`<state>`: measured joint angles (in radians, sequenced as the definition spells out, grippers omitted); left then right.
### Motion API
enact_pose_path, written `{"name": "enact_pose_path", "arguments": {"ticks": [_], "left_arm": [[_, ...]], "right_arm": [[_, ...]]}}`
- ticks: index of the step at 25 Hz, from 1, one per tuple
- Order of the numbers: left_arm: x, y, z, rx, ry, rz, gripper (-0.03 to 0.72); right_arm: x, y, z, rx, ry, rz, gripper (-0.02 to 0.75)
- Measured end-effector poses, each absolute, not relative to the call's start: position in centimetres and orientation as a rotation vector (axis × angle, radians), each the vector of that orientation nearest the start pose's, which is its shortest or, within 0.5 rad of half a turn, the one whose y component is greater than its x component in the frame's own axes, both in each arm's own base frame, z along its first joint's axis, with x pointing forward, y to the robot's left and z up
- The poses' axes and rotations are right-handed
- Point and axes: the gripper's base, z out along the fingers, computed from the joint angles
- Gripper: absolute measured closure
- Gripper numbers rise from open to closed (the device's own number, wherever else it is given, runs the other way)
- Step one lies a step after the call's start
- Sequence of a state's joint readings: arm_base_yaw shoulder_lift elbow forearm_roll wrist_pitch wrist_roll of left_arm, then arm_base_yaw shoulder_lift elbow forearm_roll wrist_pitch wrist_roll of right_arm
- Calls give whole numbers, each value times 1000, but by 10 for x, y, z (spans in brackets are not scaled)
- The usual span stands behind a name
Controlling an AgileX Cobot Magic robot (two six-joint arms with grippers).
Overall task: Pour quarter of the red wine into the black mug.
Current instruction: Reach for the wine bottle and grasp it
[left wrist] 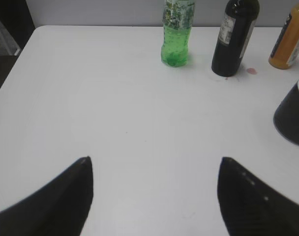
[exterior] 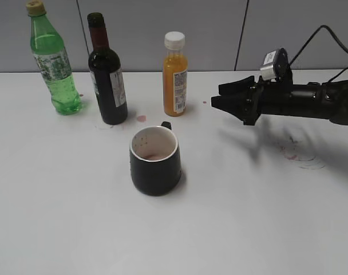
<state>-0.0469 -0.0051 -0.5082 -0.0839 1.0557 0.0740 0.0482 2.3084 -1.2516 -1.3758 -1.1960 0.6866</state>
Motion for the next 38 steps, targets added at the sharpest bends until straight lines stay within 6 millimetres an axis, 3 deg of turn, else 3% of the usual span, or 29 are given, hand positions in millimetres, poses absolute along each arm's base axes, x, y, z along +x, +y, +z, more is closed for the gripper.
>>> {"name": "enact_pose_path", "arguments": {"ticks": [5, 8, 14, 27, 31, 38], "left_arm": [[-7, -6, 280, 126, 2020, -83, 99], [-7, -6, 280, 126, 2020, -83, 99], [-7, -6, 280, 126, 2020, -83, 99], [-7, -6, 280, 126, 2020, -83, 99], [-7, -6, 280, 126, 2020, -83, 99], [-7, -6, 280, 126, 2020, -83, 99]], "right_arm": [[425, 94, 95, -788, 1661, 821, 128], [436, 85, 94, -653, 1757, 698, 88], [452, 55, 112, -328, 1980, 398, 90], [434, 13, 211, 57, 2207, -18, 131], [431, 9, 238, 77, 2318, -74, 141], [424, 22, 283, -56, 2588, 60, 142]]}}
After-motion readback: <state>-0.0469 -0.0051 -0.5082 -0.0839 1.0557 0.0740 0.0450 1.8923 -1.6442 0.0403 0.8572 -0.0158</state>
